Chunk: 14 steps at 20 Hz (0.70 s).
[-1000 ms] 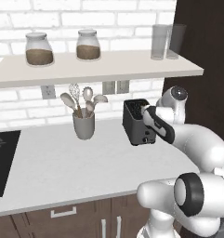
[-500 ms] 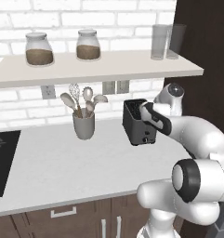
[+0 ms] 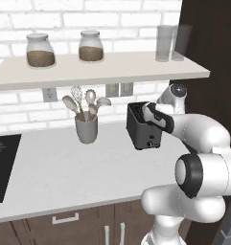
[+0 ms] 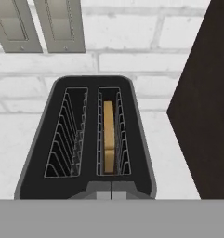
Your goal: Start the toaster. Once the lever pops up, take the bread to the plate on the dining counter.
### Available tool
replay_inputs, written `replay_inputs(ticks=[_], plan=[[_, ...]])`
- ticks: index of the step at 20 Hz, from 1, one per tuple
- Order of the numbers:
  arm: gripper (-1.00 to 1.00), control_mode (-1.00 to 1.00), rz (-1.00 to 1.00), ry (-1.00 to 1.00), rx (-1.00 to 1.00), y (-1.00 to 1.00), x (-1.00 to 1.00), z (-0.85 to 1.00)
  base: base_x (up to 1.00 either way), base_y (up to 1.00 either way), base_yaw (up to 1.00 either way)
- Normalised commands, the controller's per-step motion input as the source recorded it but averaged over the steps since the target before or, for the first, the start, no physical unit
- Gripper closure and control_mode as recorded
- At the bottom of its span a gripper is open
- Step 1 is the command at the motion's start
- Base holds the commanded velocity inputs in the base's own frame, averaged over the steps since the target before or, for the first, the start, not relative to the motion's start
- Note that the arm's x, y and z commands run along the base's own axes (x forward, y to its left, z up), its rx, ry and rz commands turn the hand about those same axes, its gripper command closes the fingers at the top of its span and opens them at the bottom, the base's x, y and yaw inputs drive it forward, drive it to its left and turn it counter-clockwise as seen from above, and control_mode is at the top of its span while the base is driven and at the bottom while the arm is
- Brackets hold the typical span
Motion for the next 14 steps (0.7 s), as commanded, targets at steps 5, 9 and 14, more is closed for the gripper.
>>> replay_inputs(ticks=[5,9,14], plan=[[1.00,-1.00,0.00,0.00,0.00,0.00,0.19,0.00,0.00,0.00,0.00],[-1.00,-1.00,0.00,0.00,0.00,0.00,0.16,0.00,0.00,0.00,0.00],[-1.00,-1.00,0.00,-0.01,0.00,0.00,0.07,0.00,0.00,0.00,0.00]])
